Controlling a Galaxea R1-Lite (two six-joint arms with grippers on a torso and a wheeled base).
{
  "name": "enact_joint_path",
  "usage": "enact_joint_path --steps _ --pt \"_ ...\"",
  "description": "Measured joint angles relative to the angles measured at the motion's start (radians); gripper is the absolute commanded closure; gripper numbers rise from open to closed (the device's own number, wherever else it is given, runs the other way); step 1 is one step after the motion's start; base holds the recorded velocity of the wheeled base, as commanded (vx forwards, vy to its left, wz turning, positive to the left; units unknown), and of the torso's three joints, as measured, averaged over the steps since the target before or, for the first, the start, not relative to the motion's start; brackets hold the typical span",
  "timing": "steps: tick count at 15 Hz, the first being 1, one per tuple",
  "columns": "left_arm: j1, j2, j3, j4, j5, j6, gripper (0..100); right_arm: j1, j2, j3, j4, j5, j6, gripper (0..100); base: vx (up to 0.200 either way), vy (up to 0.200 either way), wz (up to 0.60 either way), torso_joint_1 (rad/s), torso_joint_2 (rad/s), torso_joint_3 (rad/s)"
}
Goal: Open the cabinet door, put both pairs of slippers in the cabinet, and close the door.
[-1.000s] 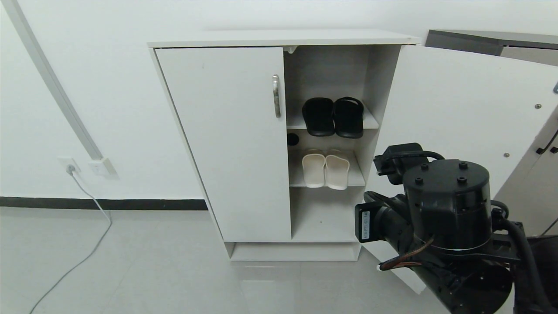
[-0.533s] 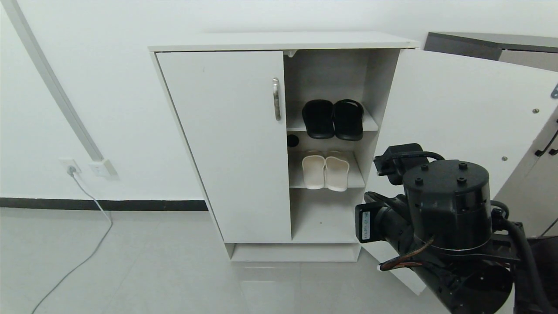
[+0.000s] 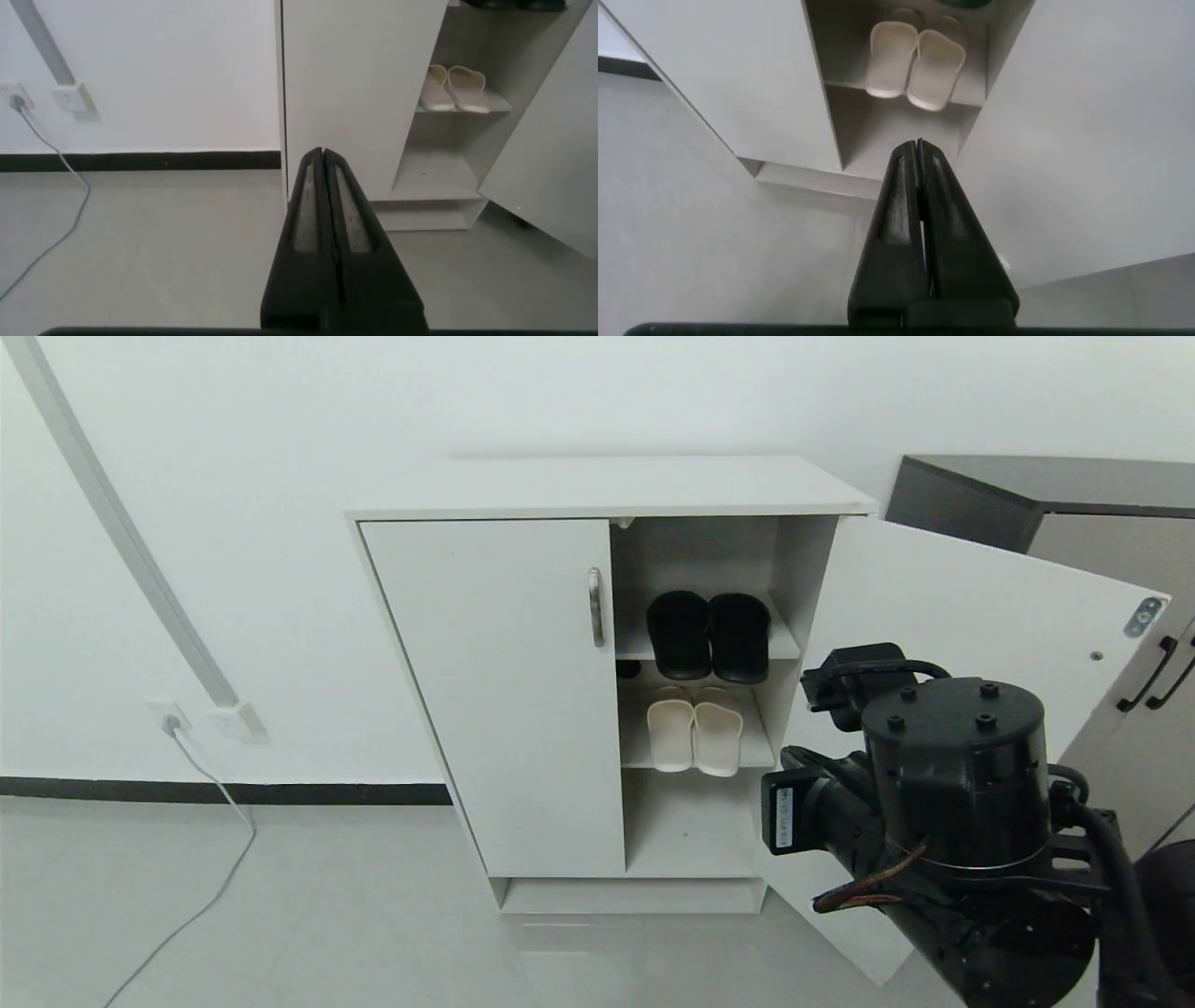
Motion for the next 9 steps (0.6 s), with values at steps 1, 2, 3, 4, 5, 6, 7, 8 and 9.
enact_joint_path --steps 1,2,3,4,5,6,7,8,9 --pt "0.0 0.0 0.0 0.0 0.0 0.0 100 0.001 0.0 0.001 -0.001 0.001 0.0 100 0.0 0.0 0.0 0.124 -0.46 -0.325" --pt "0.0 0.0 0.0 0.0 0.0 0.0 100 0.001 0.001 0.001 -0.001 0.001 0.0 100 0.0 0.0 0.0 0.134 -0.45 -0.32" --pt "0.0 0.0 0.0 0.0 0.0 0.0 100 -0.001 0.001 0.001 0.0 0.0 0.0 100 0.0 0.0 0.0 0.144 -0.47 -0.32" --pt "0.0 0.0 0.0 0.0 0.0 0.0 100 -0.003 0.001 0.001 -0.001 0.0 0.0 100 0.0 0.0 0.0 0.159 -0.48 -0.32" --pt "0.0 0.0 0.0 0.0 0.0 0.0 100 -0.003 0.001 0.001 -0.001 0.0 0.0 100 0.0 0.0 0.0 0.154 -0.49 -0.32" --pt "0.0 0.0 0.0 0.0 0.0 0.0 100 -0.002 0.001 0.001 -0.001 0.0 0.0 100 0.0 0.0 0.0 0.163 -0.48 -0.32" --pt "0.0 0.0 0.0 0.0 0.0 0.0 100 -0.003 0.001 0.003 -0.001 0.0 0.0 100 0.0 0.0 0.0 0.168 -0.5 -0.315" --pt "0.0 0.0 0.0 0.0 0.0 0.0 100 -0.005 0.001 0.003 -0.001 0.0 0.0 100 0.0 0.0 0.0 0.183 -0.49 -0.315" --pt "0.0 0.0 0.0 0.001 0.0 0.0 100 -0.005 0.002 0.003 -0.001 0.0 0.0 100 0.0 0.0 0.0 0.183 -0.51 -0.32"
